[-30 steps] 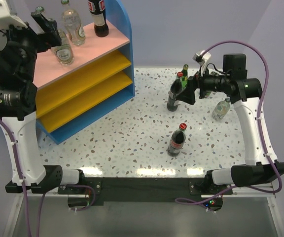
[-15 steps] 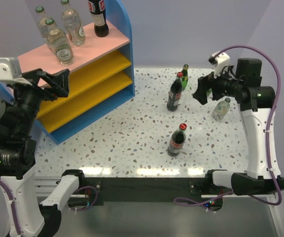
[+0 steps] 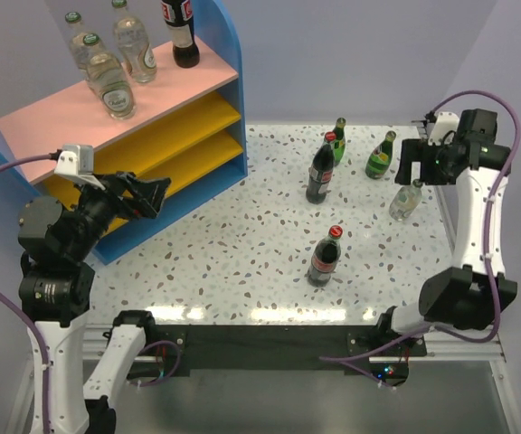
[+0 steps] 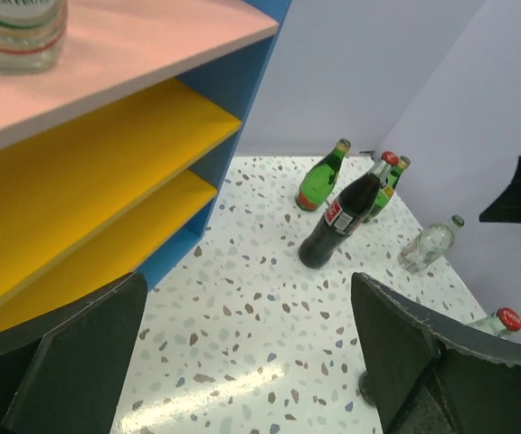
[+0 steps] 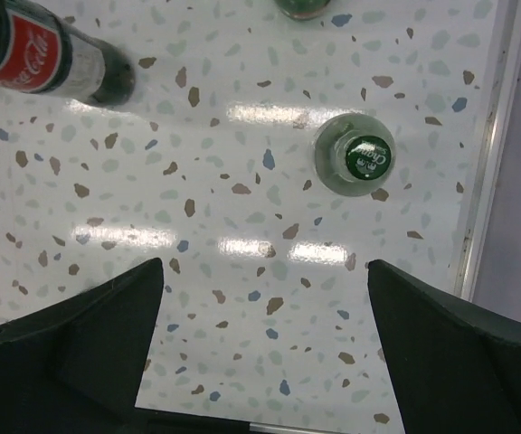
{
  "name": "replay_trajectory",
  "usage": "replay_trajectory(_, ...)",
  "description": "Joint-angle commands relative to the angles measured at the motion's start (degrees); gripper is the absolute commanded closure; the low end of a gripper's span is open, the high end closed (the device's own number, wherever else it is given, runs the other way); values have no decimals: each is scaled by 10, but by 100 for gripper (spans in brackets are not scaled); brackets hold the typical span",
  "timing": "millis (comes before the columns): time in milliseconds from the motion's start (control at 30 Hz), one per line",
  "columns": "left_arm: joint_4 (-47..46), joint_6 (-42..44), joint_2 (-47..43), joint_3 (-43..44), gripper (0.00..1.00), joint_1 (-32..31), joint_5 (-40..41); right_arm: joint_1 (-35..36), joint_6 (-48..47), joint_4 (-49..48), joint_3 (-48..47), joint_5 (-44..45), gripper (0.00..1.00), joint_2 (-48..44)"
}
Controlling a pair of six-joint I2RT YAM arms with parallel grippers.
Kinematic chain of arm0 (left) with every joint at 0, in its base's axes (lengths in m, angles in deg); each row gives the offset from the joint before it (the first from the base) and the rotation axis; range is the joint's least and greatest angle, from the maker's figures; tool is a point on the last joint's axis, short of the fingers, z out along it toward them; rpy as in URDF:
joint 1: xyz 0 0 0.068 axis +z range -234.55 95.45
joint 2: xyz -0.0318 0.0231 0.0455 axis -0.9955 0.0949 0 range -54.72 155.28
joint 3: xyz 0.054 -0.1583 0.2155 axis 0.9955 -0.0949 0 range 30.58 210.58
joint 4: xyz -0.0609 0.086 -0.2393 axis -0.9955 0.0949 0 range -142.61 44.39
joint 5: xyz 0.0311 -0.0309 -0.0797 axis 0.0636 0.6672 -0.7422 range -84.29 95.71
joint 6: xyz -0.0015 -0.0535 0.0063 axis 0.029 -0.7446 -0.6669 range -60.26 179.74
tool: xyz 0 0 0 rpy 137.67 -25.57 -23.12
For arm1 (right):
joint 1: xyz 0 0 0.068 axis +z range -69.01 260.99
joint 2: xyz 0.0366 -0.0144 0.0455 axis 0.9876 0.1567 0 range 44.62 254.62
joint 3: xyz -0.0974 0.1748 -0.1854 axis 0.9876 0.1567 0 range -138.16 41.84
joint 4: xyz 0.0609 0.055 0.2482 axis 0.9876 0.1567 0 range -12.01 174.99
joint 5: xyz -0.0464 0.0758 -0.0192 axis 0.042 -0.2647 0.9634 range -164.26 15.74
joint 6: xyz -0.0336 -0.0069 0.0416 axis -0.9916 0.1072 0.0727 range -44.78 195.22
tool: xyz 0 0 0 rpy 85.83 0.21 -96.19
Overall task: Place and organize the beverage onto the shelf
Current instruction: Move the drink to the center of the board.
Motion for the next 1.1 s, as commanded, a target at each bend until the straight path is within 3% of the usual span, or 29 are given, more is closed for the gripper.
replay_trajectory(0, -42, -20, -23, -29, 0, 2, -36, -1, 4, -10, -23, 30, 3, 46)
replay_trajectory(300, -30, -34, -63, -73, 0, 2, -27, -17, -7, -30, -40, 49, 12, 141)
replay_trajectory(667, -36, -48, -60, -86, 0, 2, -35, -26, -28, -54, -37, 39, 24, 185)
replay_trajectory(1067, -30, -53, -70, -102, 0, 2, -36, -27, -45, -60, -51, 34, 56, 216)
